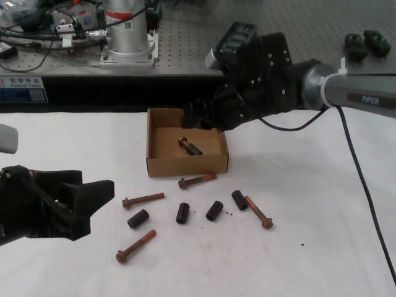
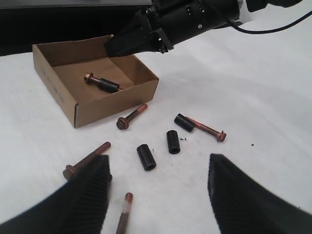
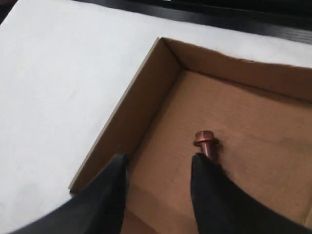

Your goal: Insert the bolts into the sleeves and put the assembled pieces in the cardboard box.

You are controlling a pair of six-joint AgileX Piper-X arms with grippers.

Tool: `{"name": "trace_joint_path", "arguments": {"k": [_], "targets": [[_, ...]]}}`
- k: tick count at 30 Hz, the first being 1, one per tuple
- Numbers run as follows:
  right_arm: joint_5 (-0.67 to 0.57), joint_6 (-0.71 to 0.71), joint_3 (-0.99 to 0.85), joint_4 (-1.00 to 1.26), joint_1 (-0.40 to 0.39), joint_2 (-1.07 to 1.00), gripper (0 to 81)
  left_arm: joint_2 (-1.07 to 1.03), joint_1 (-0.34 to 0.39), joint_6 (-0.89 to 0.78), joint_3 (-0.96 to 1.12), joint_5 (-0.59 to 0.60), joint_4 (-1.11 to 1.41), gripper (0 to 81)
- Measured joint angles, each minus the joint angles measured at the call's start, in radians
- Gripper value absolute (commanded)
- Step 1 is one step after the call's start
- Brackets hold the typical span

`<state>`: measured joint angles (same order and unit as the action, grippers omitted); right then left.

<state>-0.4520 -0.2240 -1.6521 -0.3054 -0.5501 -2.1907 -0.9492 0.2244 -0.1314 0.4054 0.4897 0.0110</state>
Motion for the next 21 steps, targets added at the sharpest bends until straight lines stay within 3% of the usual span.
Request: {"name": "trace_joint_path", "arguments": {"k": [12,18,21], "targets": [[0.013,0.270,0.207,-0.086,0.002,0.222,31.3,-0.074,0.022,-0.191,0.005,0.000,0.002,43.1],[0.038,0.533,0.315,-0.209,-0.086,0.205,31.3,-0.185,0.036,-0.161,0.077,-0.011,0.002,43.1],[0.064,0.635,0.315,-0.239,-0.133,0.205,31.3,-0.205,0.036,-0.149,0.102,-0.072,0.005,43.1]]}}
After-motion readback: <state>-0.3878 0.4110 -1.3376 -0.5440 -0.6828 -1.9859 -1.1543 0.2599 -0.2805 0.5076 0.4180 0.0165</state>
